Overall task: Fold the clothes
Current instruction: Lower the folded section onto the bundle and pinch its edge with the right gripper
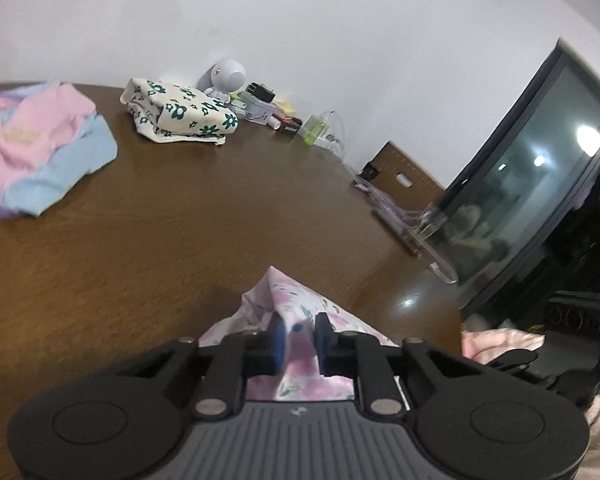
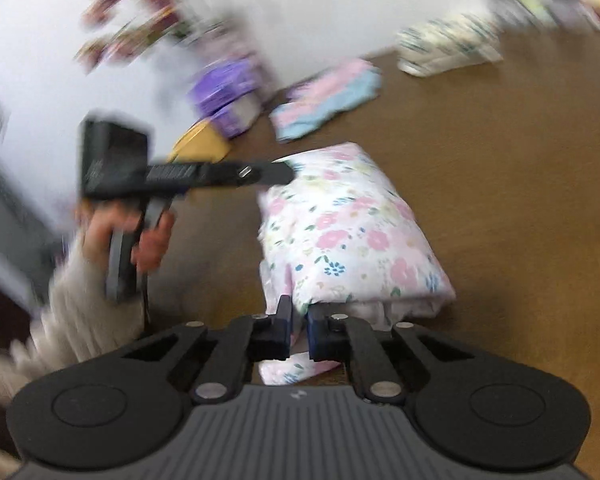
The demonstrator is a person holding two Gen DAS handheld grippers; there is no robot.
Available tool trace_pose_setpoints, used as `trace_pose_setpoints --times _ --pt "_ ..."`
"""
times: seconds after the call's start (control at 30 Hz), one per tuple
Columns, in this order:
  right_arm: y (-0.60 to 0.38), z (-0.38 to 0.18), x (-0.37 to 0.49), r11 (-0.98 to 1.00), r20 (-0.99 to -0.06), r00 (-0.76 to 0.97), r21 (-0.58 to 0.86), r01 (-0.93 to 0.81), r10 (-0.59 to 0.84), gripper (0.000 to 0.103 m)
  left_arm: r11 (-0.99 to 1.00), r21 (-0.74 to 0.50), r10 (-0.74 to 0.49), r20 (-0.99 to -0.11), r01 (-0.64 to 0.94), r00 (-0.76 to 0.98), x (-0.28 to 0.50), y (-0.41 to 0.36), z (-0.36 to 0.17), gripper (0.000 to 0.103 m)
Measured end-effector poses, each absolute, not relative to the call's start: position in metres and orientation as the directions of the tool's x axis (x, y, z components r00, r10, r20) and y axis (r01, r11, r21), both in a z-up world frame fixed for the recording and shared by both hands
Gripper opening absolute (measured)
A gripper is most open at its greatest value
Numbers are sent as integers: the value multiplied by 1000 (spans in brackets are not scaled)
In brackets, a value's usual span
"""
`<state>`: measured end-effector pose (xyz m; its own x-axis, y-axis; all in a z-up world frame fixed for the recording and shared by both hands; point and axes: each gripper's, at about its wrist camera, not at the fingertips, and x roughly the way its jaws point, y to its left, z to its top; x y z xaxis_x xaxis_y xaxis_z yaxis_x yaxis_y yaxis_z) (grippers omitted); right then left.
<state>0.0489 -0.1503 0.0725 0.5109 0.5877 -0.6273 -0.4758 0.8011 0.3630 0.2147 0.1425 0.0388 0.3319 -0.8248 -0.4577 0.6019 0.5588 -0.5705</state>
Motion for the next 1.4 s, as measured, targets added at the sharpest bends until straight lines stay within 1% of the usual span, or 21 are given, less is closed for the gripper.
trace_pose_setpoints --times 0.17,0.23,0.4,0.5,0.57,0.6,0.63,0.7,0.77,0.93,0.97,1.07,1.13,1.23,1.33,1.4 --pt "-110 64 39 754 -685 464 191 -629 561 7 585 -533 -804 -483 611 347 203 162 27 12" --pt "-95 60 36 723 -706 448 131 -678 549 7 587 -536 -803 -479 607 354 198 170 24 12" --pt "-80 57 42 696 -729 422 104 -710 539 7 587 -562 -807 -464 583 364 193 187 19 13" --pt "-81 56 46 693 -732 402 130 -709 549 9 591 -574 -805 -462 567 371 194 190 16 22" --pt "-89 61 47 695 -719 390 179 -696 576 12 601 -578 -799 -461 552 387 193 193 17 35" --pt "-97 65 48 699 -705 392 205 -685 591 15 608 -577 -793 -460 545 398 193 194 19 40" --pt "-106 69 48 705 -692 400 223 -673 601 22 617 -572 -787 -457 541 415 191 194 22 46" --pt "-124 76 49 715 -666 415 260 -650 620 29 635 -561 -772 -449 531 449 186 195 28 50" --pt "-143 79 54 724 -645 429 295 -624 632 30 656 -551 -754 -443 516 485 180 195 34 57" --pt "-191 85 68 738 -592 466 383 -556 658 34 730 -519 -673 -438 444 595 153 190 50 59" --pt "-201 86 71 740 -581 474 400 -541 661 37 757 -499 -642 -446 422 624 142 186 56 62" --pt "-215 79 90 737 -570 474 440 -514 671 38 807 -443 -576 -448 390 684 99 167 69 70" --pt "-217 73 94 712 -569 445 432 -553 691 38 819 -404 -565 -446 406 695 69 147 75 74" --pt "-218 64 97 680 -577 407 403 -612 708 42 842 -331 -538 -455 427 710 31 112 78 76" --pt "-213 56 95 666 -607 389 330 -669 693 44 880 -240 -474 -489 409 733 3 75 71 77" --pt "-209 51 93 662 -617 394 288 -693 681 44 916 -178 -398 -513 359 761 -6 51 63 77"
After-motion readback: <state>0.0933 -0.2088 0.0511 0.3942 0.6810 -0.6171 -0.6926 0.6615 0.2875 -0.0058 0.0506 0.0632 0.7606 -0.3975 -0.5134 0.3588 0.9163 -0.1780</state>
